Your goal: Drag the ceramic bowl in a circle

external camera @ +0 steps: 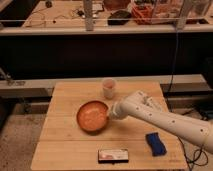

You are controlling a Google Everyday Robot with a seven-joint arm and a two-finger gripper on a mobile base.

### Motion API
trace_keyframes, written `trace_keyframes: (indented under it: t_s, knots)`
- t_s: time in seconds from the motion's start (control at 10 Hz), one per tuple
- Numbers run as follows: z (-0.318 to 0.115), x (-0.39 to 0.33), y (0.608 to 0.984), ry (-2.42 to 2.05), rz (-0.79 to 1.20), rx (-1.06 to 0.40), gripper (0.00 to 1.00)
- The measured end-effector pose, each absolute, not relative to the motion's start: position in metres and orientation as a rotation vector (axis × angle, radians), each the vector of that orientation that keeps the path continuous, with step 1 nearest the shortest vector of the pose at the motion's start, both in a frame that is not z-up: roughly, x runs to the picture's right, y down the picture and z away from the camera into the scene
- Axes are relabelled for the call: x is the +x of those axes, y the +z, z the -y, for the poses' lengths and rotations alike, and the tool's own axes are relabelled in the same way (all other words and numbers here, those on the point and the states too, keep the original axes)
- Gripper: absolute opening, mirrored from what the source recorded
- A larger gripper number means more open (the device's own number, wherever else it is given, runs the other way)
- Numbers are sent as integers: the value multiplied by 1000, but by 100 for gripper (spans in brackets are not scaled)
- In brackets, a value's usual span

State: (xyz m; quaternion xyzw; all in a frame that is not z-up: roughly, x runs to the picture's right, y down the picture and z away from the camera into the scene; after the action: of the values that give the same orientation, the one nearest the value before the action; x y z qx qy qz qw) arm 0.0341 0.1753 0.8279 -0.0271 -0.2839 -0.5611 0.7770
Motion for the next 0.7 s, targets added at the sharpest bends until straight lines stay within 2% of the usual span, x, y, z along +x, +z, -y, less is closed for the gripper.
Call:
trace_keyframes:
  t_s: [0.2,0.7]
  knots:
    - [-187,20,816,-1270,625,-51,0]
    - [-195,-74,821,-1446,696,-36,0]
